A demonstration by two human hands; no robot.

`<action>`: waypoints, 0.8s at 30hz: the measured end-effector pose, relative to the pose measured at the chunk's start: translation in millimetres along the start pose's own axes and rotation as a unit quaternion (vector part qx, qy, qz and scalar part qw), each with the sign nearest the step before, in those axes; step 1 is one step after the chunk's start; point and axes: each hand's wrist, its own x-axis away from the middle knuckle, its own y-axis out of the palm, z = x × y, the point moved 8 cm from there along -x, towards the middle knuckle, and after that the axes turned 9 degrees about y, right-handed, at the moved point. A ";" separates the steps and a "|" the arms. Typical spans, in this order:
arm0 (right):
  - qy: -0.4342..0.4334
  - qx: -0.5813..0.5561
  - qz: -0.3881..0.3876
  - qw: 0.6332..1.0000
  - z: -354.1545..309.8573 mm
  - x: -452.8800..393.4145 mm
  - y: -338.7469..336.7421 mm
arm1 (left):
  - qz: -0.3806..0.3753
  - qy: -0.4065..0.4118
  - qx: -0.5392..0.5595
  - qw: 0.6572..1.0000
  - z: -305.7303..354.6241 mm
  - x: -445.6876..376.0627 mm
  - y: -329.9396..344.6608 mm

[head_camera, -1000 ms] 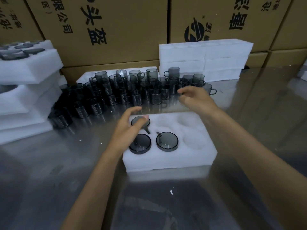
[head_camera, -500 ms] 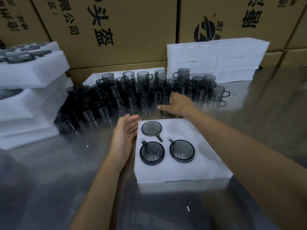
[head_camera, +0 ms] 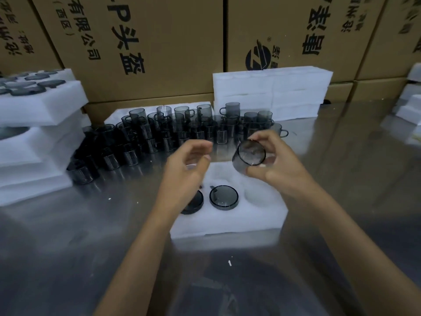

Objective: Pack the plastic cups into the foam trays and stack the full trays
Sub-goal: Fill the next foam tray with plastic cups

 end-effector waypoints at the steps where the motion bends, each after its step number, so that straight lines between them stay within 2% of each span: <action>1: 0.000 -0.013 0.000 1.000 0.2 13.2 -2.5 | -0.036 0.005 -0.003 0.999 7.2 0.0 15.6; 4: 0.014 -0.017 -0.003 1.000 2.6 36.5 -9.0 | -0.130 -0.024 -0.025 0.991 13.4 2.8 53.8; 6: 0.028 -0.020 -0.007 0.999 5.3 42.6 -13.3 | -0.153 -0.041 -0.027 0.987 10.6 6.9 64.2; 13: 0.044 0.040 -0.093 0.994 12.3 47.9 -7.7 | -0.112 -0.041 -0.006 0.993 -2.4 20.1 57.6; 19: 0.047 0.072 -0.092 0.992 14.3 45.7 -10.0 | -0.127 -0.037 -0.092 0.987 -3.8 26.3 62.8; 24: 0.062 0.125 -0.076 0.987 23.7 43.6 -13.7 | -0.137 -0.060 -0.089 0.985 -4.6 31.1 61.3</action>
